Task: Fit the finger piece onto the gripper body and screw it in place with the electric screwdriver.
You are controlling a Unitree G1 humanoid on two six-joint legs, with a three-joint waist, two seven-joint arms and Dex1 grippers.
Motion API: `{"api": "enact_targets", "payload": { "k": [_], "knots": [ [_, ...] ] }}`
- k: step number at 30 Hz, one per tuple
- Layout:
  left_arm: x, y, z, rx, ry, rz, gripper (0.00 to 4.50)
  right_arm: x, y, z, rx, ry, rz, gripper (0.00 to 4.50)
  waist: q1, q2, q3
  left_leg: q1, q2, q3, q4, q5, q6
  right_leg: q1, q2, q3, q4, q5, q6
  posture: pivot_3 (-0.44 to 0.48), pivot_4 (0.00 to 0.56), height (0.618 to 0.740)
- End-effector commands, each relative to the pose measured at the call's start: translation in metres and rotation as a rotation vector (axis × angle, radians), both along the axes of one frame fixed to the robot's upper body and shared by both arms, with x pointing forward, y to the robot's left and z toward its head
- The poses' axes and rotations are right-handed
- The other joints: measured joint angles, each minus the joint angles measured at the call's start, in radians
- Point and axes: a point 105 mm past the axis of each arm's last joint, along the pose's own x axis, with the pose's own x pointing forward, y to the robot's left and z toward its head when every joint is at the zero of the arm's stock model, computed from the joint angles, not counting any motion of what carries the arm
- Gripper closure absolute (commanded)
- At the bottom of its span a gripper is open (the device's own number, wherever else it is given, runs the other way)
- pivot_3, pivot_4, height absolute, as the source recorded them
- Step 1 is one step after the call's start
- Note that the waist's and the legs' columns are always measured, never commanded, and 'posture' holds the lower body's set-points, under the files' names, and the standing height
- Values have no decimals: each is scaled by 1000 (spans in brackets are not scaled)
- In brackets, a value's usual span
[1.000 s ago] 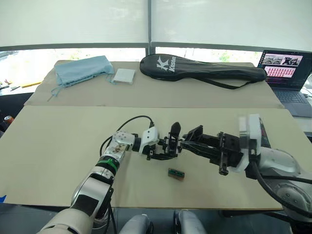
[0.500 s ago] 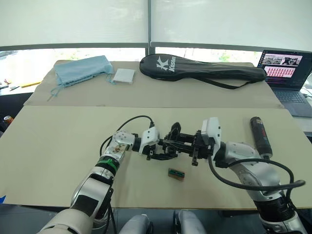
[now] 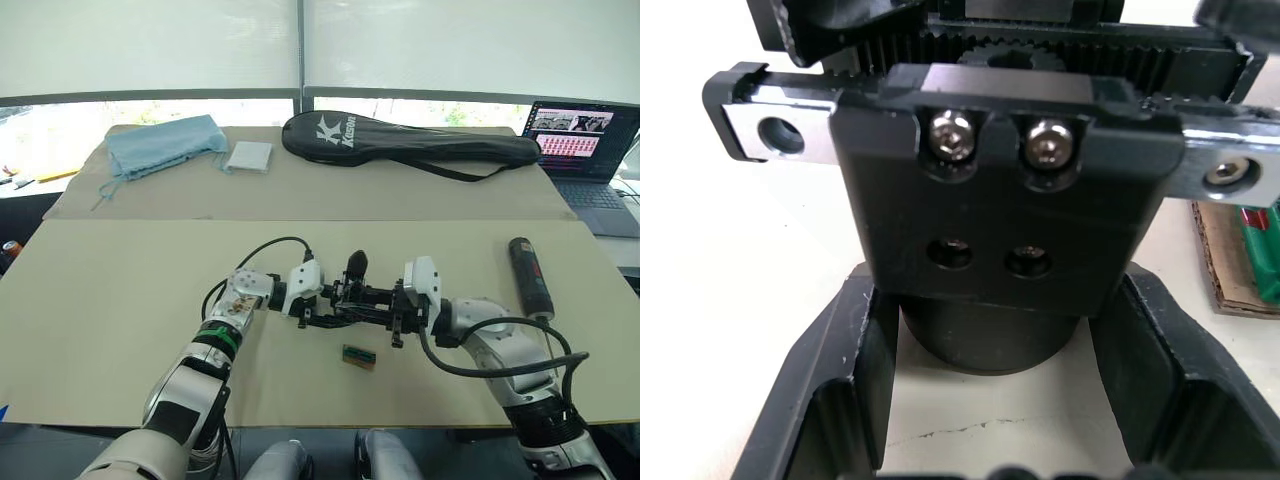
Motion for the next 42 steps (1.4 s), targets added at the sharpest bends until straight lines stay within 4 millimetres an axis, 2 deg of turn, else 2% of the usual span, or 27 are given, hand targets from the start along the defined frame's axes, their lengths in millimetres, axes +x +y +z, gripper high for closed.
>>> {"api": "enact_targets", "payload": {
  "k": [1,9,14,29,36,42],
  "knots": [
    [-3,-1,-3,16,3,-8,2252,0,3,11,21,-60,19,4060,-1,0,0,0,0,0,0,0,0,0,0,0,0,0,0,0,150,740],
    [-2,2,-4,20,3,1,2252,3,3,6,18,-40,5,4060,-4,0,0,0,0,0,0,0,0,0,0,0,0,0,0,0,150,740],
    [0,1,2,3,-9,8,2252,8,-2,0,-13,-37,-12,4060,-6,0,0,0,0,0,0,0,0,0,0,0,0,0,0,0,150,740],
    [-4,7,2,18,-14,2,2252,7,-6,-14,-61,30,-4,4061,-8,0,0,0,0,0,0,0,0,0,0,0,0,0,0,0,150,740],
    [-5,7,1,21,-7,2,2252,17,-9,-26,-114,89,-53,4061,-9,0,0,1,0,0,0,0,0,0,0,0,0,0,0,0,150,740],
    [-5,8,0,24,6,7,2252,18,-6,-33,-199,86,-34,4061,-12,1,-1,2,0,0,0,0,0,1,0,1,1,0,0,0,150,740]
  ]
}}
